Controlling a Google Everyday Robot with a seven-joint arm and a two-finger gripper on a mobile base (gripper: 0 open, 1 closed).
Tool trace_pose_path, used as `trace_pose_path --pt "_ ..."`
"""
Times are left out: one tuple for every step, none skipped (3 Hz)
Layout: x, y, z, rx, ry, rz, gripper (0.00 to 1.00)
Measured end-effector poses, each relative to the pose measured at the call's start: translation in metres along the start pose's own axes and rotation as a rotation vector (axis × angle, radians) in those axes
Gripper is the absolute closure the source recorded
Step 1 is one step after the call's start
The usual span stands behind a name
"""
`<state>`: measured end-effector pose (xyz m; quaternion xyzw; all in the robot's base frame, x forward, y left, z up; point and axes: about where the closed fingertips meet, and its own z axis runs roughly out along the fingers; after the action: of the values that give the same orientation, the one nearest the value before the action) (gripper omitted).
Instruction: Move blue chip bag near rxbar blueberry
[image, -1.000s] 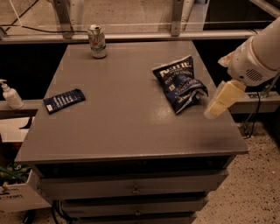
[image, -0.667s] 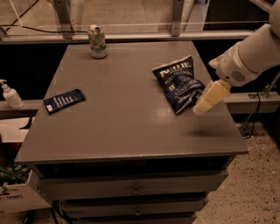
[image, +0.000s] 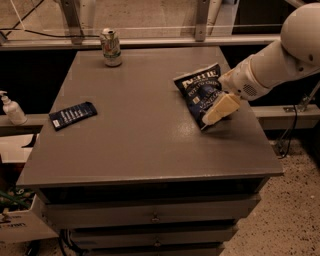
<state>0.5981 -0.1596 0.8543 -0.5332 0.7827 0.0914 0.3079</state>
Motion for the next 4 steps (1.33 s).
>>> trace_pose_path --pt "-0.005 -0.002 0.009 -0.005 -0.021 -0.001 0.42" --pt "-0.009 -0.003 0.009 -0.011 -0.040 0.002 0.64" --pt "-0.036 0.005 -0.002 -0.037 -0.097 -0.009 0.88" --pt "-0.079 0.024 -0.014 -0.095 -0.177 -0.034 1.00"
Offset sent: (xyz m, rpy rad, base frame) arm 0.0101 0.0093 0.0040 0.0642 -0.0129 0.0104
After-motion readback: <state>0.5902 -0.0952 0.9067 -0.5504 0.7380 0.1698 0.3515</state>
